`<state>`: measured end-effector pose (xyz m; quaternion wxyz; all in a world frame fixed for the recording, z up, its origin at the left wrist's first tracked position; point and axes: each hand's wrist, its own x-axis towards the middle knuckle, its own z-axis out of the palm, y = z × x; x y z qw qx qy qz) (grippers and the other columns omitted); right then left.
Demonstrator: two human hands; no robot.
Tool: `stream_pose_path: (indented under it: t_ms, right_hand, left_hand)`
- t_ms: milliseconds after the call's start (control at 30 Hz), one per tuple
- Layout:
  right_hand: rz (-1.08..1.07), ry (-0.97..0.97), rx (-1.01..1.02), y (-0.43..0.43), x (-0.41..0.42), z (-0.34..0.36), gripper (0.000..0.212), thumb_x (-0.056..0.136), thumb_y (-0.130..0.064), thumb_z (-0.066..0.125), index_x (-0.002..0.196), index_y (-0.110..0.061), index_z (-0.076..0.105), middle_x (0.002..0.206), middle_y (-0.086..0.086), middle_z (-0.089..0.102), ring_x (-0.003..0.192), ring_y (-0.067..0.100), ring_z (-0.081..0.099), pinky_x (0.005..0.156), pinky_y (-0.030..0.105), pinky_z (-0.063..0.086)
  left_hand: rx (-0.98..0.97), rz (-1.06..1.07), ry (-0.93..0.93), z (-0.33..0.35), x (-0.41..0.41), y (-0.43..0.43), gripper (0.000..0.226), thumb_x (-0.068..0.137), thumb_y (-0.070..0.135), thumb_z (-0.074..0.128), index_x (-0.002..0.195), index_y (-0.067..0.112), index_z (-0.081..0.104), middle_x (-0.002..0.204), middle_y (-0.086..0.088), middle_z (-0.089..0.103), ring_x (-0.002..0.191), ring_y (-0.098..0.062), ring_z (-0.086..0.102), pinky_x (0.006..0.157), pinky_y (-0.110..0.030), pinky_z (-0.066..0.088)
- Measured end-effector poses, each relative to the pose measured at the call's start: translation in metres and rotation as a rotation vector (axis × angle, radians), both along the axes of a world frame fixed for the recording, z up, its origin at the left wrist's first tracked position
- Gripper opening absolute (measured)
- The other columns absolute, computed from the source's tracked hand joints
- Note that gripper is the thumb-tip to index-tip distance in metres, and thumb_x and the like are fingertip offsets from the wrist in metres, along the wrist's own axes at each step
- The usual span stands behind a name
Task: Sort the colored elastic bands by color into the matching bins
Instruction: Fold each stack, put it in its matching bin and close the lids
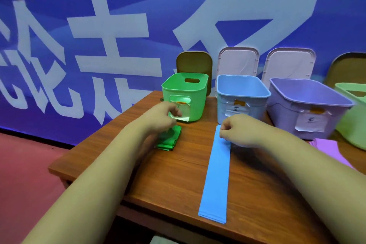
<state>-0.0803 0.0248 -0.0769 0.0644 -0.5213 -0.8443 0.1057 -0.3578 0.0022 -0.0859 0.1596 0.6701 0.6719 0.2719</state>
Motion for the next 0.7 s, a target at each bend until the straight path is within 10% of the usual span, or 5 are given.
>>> stream_pose_path:
  t_ms: [233, 467, 700]
  right_hand:
    - [-0.095, 0.087, 0.017, -0.004, 0.039, -0.013, 0.016, 0.092, -0.031, 0.063, 0.105, -0.024, 0.069, 0.103, -0.006, 0.069, 0.098, 0.019, 0.062, 0.085, 0.031, 0.049]
    - [-0.086, 0.085, -0.057, -0.001, 0.058, -0.038, 0.026, 0.092, -0.041, 0.065, 0.116, -0.033, 0.069, 0.113, -0.006, 0.064, 0.104, 0.015, 0.062, 0.096, 0.033, 0.051]
    - [-0.322, 0.245, 0.04, 0.012, 0.047, -0.05, 0.023, 0.092, -0.032, 0.051, 0.082, -0.024, 0.07, 0.094, -0.002, 0.072, 0.095, 0.025, 0.066, 0.083, 0.035, 0.055]
  left_hand:
    - [-0.062, -0.195, 0.126, 0.007, 0.094, 0.011, 0.019, 0.091, 0.019, 0.066, 0.106, 0.024, 0.076, 0.103, 0.008, 0.073, 0.087, -0.008, 0.065, 0.07, -0.022, 0.05]
    - [-0.043, 0.026, 0.183, -0.036, 0.13, 0.046, 0.028, 0.092, 0.027, 0.059, 0.108, 0.006, 0.071, 0.112, -0.017, 0.069, 0.107, -0.037, 0.064, 0.078, -0.032, 0.048]
    - [0.024, 0.066, 0.075, -0.053, 0.128, 0.057, 0.023, 0.088, 0.028, 0.063, 0.105, 0.025, 0.079, 0.111, -0.003, 0.074, 0.1, -0.024, 0.068, 0.087, -0.03, 0.055]
